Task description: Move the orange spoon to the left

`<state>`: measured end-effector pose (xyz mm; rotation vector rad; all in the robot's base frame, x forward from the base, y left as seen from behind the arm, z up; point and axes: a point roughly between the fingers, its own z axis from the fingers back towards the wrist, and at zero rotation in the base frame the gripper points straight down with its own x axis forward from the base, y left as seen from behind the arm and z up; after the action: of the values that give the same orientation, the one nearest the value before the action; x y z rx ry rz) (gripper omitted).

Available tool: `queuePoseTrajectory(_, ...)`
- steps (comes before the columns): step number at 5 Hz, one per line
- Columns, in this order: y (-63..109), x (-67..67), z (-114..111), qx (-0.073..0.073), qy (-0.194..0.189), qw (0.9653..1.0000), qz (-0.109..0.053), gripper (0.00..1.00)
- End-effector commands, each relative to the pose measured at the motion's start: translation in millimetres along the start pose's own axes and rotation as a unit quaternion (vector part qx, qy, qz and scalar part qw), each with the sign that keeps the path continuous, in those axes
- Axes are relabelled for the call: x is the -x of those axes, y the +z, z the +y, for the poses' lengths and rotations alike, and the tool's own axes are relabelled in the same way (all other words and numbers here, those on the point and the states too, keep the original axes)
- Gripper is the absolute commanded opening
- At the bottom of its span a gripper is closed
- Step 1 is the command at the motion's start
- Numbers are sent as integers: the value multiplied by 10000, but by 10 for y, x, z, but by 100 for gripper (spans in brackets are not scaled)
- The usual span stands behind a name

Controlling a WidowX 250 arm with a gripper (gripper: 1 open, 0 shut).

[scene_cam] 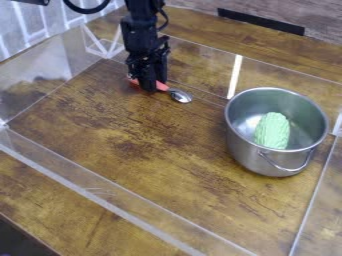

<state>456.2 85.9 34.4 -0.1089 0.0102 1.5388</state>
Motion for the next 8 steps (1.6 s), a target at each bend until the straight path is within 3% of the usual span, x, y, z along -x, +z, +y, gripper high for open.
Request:
queuePoseTrajectory(1,267,136,-62,225,-103,9997,-5,0)
queuePoseTrajectory(4,509,311,-117,136,-97,9997,169,0)
queuePoseTrajectory(5,547,327,-116,57,-154,9995,284,0)
queuePoseTrajectory(8,557,369,-119,-194,-332,9984,421,0)
